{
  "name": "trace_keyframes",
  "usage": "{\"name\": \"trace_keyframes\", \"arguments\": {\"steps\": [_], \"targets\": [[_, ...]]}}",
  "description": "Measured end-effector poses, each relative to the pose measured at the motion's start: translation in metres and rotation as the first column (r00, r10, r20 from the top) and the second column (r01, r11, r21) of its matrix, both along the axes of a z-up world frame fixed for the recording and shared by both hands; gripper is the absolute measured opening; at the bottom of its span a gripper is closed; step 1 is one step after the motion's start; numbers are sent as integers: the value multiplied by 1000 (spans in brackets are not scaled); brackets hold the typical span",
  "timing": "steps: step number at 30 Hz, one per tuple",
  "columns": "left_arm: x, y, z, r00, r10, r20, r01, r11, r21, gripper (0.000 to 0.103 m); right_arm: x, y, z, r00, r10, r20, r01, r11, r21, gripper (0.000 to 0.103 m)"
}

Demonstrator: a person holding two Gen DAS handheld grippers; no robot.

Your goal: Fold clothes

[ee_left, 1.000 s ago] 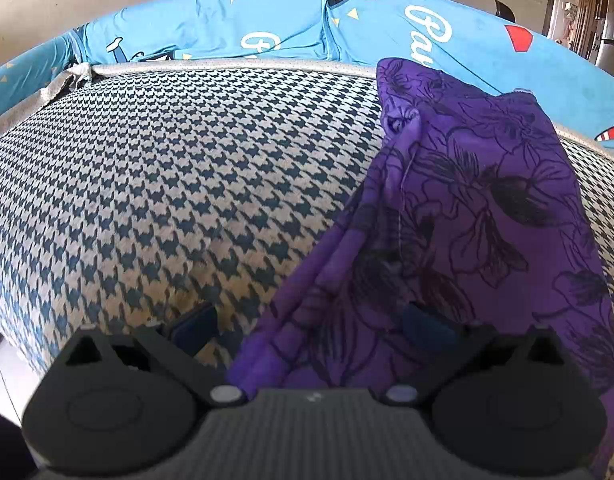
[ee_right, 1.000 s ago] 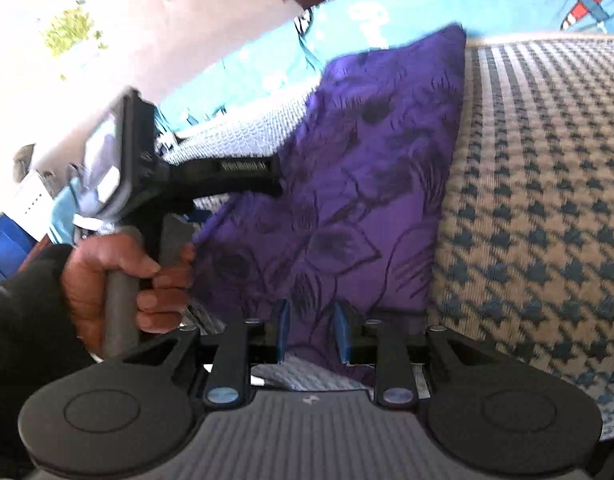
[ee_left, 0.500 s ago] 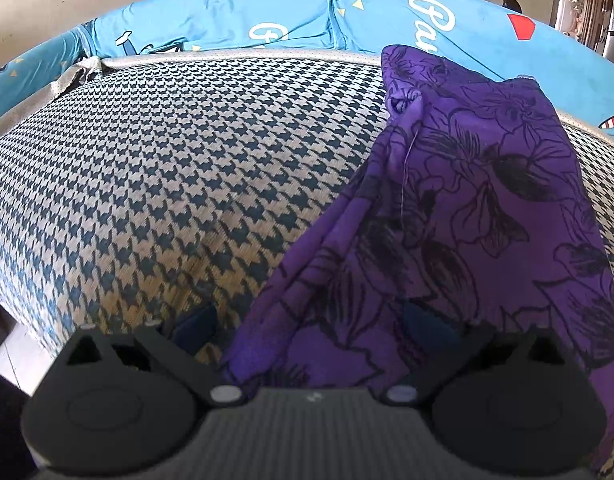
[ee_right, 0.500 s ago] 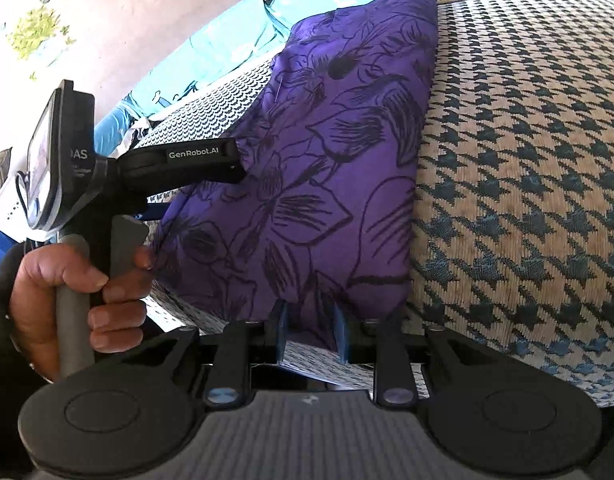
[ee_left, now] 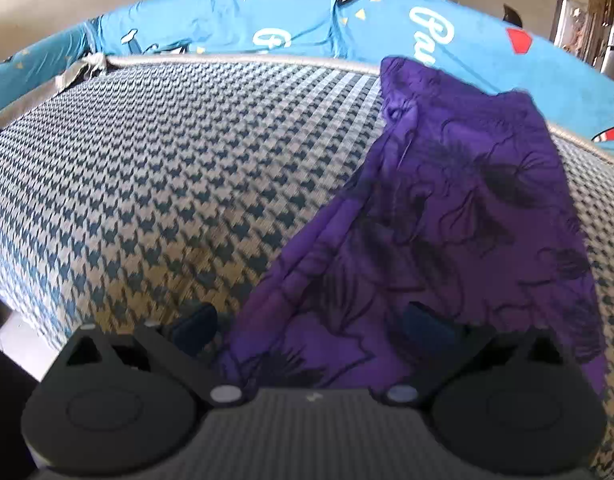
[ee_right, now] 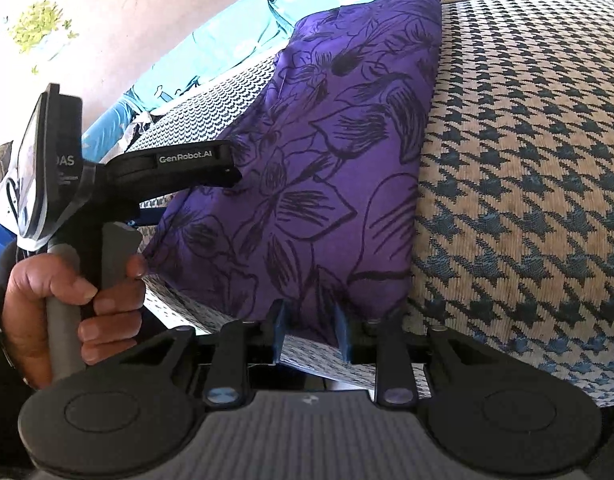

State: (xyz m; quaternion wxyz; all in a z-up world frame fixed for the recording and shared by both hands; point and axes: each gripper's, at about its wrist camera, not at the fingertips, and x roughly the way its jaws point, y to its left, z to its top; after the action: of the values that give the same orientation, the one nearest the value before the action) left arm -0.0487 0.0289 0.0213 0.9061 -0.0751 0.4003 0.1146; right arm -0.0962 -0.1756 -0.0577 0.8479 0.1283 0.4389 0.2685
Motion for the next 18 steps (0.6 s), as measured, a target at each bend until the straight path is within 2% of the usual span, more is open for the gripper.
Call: {"name": "trace_keyframes", "arguments": {"steps": [4,11,16,18], "targets": [[-2,-9,7,998,-37,50,37,999,16,103,-3,-4,6,999,-23,38,23,1000,13,28],[-3,-31,8,989,-133,70,129,990,49,103,-5,-14,14,988,-110,105,109,994,19,28],[2,-41,-3,984,-177,17,176,983,49,103,-3,-13,16,986,-113,124,115,993,-9,28],[3,-48,-8,983,-185,3,185,980,79,103,-5,-11,15,987,-99,130,104,994,-34,28]]}}
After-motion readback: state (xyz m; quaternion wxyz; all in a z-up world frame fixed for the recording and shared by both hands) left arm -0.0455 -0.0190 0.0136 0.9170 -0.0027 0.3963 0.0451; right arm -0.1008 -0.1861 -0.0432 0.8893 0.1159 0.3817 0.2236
